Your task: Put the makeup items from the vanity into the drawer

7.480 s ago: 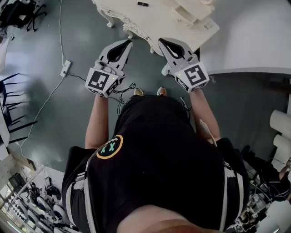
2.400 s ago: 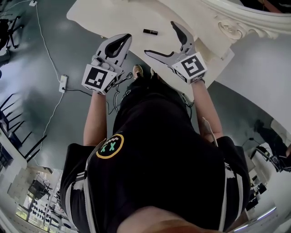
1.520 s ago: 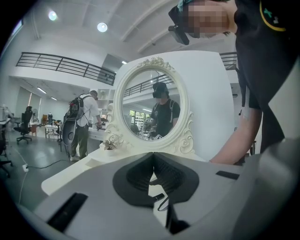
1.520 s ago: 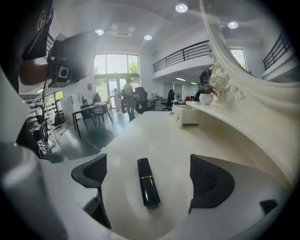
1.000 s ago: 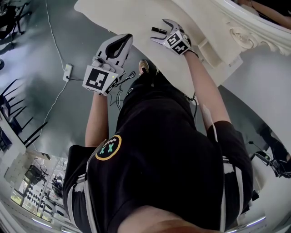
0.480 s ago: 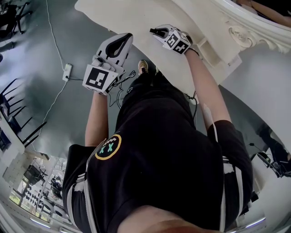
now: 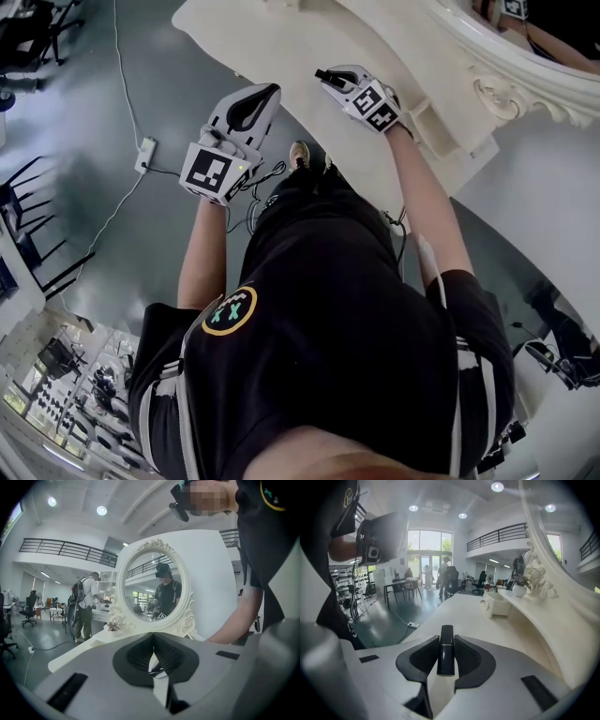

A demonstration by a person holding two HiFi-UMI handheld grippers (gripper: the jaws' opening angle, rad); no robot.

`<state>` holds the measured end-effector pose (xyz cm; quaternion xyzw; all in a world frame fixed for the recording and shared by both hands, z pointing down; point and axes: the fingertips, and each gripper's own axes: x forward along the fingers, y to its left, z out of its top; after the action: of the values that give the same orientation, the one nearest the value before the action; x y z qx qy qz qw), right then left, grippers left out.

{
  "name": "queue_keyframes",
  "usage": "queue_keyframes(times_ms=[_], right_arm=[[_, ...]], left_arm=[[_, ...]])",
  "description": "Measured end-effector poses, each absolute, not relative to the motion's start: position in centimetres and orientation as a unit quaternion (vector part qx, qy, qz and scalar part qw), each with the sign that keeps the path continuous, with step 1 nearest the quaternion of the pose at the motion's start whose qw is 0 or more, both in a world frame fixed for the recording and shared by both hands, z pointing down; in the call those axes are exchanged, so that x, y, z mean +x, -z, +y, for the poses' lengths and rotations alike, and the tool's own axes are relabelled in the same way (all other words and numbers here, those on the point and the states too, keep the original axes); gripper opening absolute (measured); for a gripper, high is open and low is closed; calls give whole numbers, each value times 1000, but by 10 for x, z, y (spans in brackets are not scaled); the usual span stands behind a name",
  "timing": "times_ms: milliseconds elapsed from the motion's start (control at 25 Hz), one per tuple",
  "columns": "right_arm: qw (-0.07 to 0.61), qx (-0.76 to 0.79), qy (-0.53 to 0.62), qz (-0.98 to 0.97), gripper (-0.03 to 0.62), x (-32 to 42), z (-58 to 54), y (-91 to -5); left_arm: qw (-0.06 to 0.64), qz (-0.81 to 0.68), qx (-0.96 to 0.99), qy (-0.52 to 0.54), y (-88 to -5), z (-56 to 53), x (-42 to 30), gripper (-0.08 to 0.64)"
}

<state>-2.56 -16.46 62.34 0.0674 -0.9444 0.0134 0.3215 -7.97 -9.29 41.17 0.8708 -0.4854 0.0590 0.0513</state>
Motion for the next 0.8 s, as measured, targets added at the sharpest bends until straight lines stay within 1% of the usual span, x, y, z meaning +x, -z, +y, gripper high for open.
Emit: queue_keyframes(times_ms=[240, 520, 800], right_arm=[[258, 85, 9, -962, 120, -39, -180, -551], [199, 87, 18, -976, 120, -40, -181, -494], [176, 93, 25, -980, 120, -57, -189, -459]], left_arm=[[48, -498, 863, -68, -411, -110, -87, 21], [52, -514, 854, -63, -407, -130, -92, 21], [36, -501, 862, -68, -403, -157, -112, 21]])
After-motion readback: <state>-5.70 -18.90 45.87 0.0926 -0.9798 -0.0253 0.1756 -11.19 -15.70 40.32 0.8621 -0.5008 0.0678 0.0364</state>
